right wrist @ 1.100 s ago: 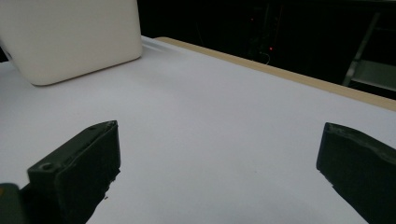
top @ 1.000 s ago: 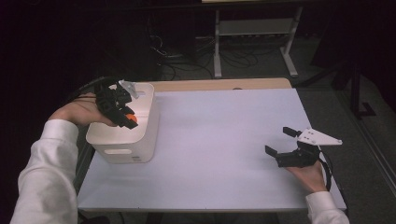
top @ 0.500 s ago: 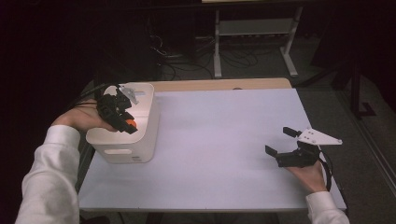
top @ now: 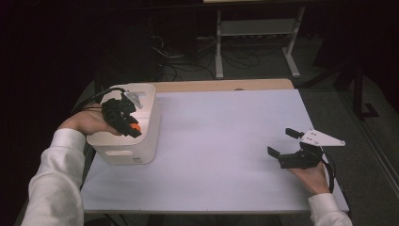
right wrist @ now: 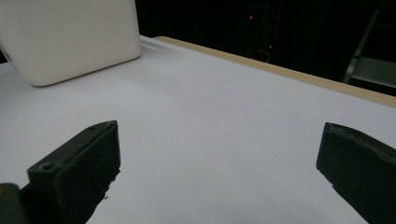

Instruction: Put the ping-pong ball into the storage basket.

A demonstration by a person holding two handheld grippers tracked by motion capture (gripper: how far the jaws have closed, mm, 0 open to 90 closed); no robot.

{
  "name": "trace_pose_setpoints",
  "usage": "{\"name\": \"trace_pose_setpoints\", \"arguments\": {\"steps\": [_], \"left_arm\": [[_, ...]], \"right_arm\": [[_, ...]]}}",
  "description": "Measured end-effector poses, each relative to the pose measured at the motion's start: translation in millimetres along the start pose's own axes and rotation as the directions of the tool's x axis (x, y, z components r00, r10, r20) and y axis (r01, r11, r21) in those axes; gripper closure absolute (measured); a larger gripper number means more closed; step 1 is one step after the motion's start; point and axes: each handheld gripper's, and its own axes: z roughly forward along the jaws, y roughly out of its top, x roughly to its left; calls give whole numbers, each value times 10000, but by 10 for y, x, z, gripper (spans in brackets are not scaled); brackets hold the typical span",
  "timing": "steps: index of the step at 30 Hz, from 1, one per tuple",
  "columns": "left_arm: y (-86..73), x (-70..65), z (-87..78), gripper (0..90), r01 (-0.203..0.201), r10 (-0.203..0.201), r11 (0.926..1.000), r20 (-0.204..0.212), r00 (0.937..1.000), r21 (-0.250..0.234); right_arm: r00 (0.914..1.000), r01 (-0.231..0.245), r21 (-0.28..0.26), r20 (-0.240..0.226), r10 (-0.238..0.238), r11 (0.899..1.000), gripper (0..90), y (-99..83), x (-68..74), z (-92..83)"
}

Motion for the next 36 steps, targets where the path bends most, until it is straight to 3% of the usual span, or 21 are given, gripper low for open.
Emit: {"name": "trace_pose_setpoints", "arguments": {"steps": [36], "left_arm": [[-61, 56, 341, 492, 287, -300, 9992, 468, 9985, 269]], "right_arm": [[10000, 60, 120, -44, -60, 9999, 0, -3, 12, 13]]}}
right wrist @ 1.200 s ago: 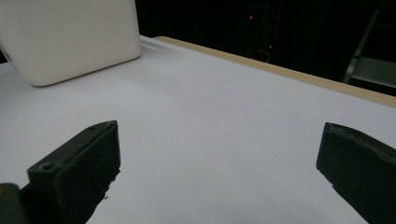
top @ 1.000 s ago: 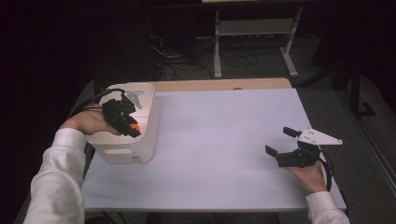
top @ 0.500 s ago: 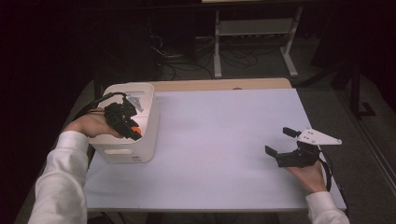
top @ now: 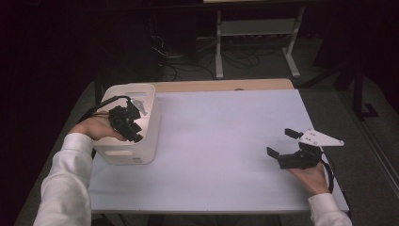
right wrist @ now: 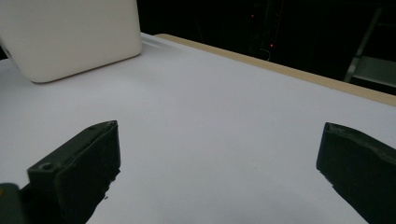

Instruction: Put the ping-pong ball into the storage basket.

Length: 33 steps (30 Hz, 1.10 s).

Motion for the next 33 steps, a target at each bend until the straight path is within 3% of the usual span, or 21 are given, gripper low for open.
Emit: {"name": "trace_pose_setpoints", "arguments": {"steps": [6, 12, 22, 33], "left_arm": [[-9, -7, -18, 479, 63, -64, 9999, -59, 10000, -88], [-18, -10, -119, 415, 212, -221, 9990, -228, 9995, -402], [19, -2, -290, 296, 302, -332, 9986, -702, 9970, -424], [64, -33, -453, 173, 353, -404, 9973, -792, 9960, -644]], "right_arm": [[10000, 49, 41, -15, -49, 10000, 0, -1, 4, 8], [10000, 41, 29, -14, -40, 10000, 0, 0, 7, 6], [10000, 1, 3, -33, -1, 10000, 0, 2, 12, 6], [10000, 73, 9, -64, -73, 10000, 0, 6, 19, 9]]}}
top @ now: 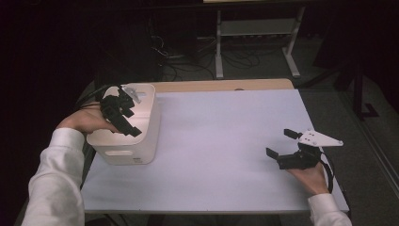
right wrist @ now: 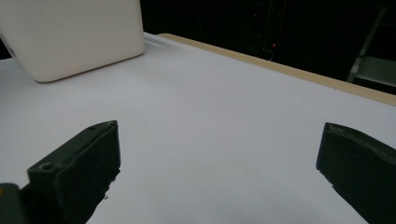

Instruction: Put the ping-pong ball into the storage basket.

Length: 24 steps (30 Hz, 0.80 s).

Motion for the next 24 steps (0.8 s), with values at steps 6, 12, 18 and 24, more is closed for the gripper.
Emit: {"name": "trace_pose_setpoints", "arguments": {"steps": [6, 12, 18, 24], "left_arm": [[5, -33, -67, 71, 100, -94, 9991, 143, 9999, -409], [-14, -81, -86, 0, 227, -207, 9970, 274, 9994, -742], [-79, -135, -67, 0, 286, -259, 9921, 233, 9994, -1223], [-171, -176, -81, 0, 267, -258, 9826, 75, 9996, -1837]], "right_arm": [[10000, 3, 8, -22, -3, 10000, 0, 2, 9, 6], [10000, -3, -5, -3, 3, 10000, 0, 5, 11, 4], [10000, 5, -13, -10, -5, 10000, 0, 6, 14, 3], [10000, 19, 3, 7, -19, 10000, 0, 6, 19, 6]]}}
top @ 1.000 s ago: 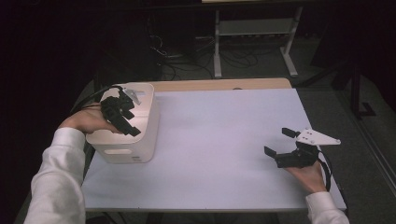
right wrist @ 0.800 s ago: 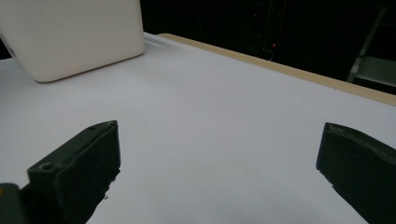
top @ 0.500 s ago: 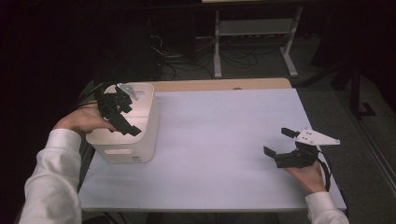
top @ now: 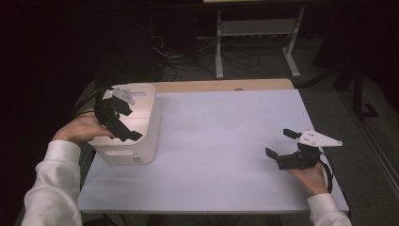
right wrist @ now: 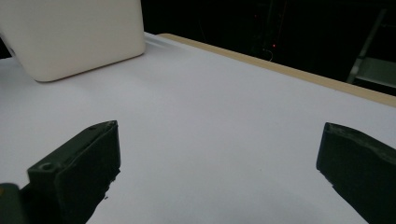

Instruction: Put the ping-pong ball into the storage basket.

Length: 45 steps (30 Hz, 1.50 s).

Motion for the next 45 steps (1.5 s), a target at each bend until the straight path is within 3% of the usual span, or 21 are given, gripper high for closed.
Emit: {"name": "trace_pose_setpoints", "arguments": {"steps": [7, 13, 15, 18, 24, 38, 44, 45], "left_arm": [[-101, -29, -28, 0, 120, -127, 9959, -71, 9999, -899], [-181, -61, -87, 0, 194, -241, 9904, -326, 9992, -1368], [-190, -56, -94, 0, 91, -153, 9904, -439, 9989, -1380], [-225, -68, -90, 0, 312, -372, 9879, -368, 9986, -1519], [-285, -71, -92, 0, 182, -254, 9874, -443, 9987, -1574], [-446, -181, -125, 0, 468, -632, 9614, -520, 9966, -2710], [-561, -238, -117, 0, 478, -736, 9541, -765, 9944, -2957], [-583, -246, -109, 0, 514, -783, 9500, -758, 9940, -3079]], "right_arm": [[10000, -78, 41, -6, 78, 10000, 0, 0, 9, -1], [10000, 15, 26, 4, -15, 10000, 0, 0, 8, 7], [10000, 8, 26, -3, -8, 10000, 0, 1, 8, 8], [10000, -40, 45, -5, 40, 10000, 0, 1, 10, 6], [10000, 2, 51, -1, -2, 10000, 0, -1, 9, 8], [10000, -46, 33, -19, 46, 10000, 0, 5, 34, 6], [10000, -84, 12, -6, 84, 10000, 0, 5, 38, 7], [9999, -103, -4, 2, 103, 9999, 0, 6, 37, 4]]}}
